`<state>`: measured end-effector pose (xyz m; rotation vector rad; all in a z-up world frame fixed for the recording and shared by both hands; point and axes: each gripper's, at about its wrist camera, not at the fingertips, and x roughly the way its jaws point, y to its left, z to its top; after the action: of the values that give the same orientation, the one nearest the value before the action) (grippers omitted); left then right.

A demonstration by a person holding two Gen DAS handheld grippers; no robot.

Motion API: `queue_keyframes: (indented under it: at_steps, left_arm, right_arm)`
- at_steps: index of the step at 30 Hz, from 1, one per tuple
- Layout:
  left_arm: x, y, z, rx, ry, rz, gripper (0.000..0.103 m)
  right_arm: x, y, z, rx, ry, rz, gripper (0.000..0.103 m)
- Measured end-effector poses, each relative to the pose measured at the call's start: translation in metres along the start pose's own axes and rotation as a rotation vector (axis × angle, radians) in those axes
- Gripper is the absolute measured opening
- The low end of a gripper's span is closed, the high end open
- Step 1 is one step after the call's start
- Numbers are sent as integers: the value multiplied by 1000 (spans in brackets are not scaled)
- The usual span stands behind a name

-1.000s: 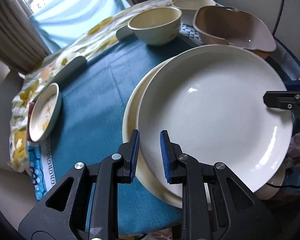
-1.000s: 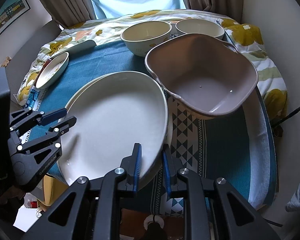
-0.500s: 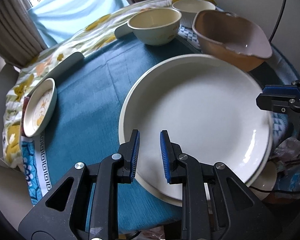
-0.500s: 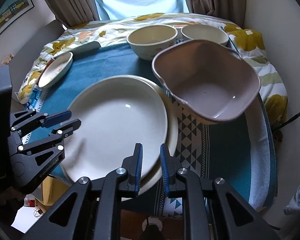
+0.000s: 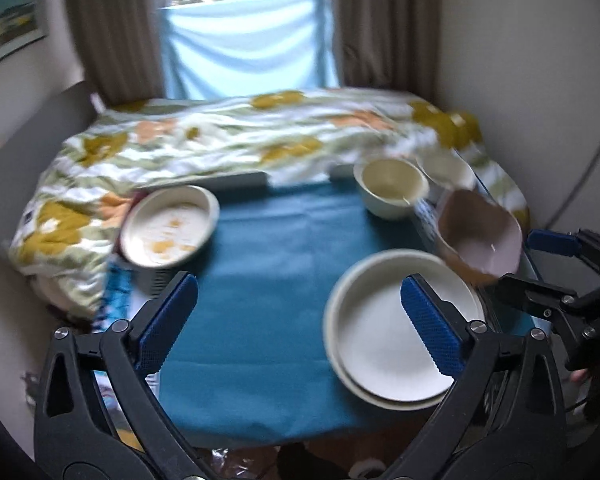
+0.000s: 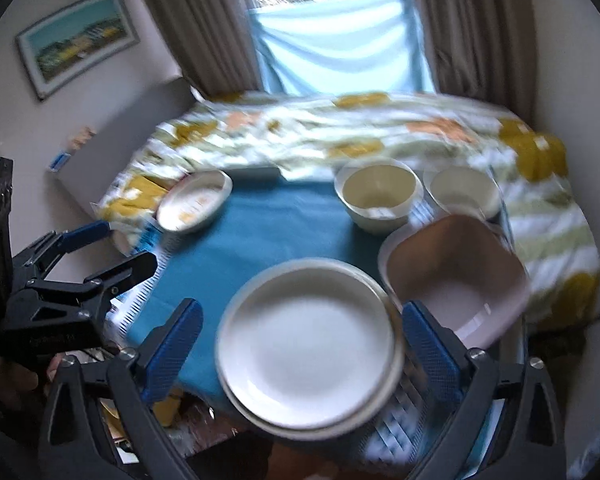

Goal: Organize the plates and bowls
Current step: 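Grasp the rim of the white duck-print plate with the left gripper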

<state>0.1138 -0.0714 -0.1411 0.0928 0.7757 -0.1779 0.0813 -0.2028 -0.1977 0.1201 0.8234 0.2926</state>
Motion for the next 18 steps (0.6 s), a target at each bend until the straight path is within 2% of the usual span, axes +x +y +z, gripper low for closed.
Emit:
queue_keyframes:
  at_steps: [6,9,10,14,16,18]
  left_arm:
    - [-20,77,9,-145,-33,68,102]
    - [-11,124,12,-215,-7,99,102]
    - [-9,137,12,-235,-3,99,102]
    - [10,193,10,-332,19,65,102]
    - [25,218,10,-367,40,45,102]
    - [44,244,8,-404,61,19,102]
  right_arm:
    - [25,49,44,-103,-63,81,102]
    - [45,69,68,-121,-31,99,102]
    - [61,79,81,-126,12,109,102]
    - [100,98,109,-116,50,122,102]
    - [125,110,124,-112,53,61,102]
    - [147,116,131,-123,86,51,102]
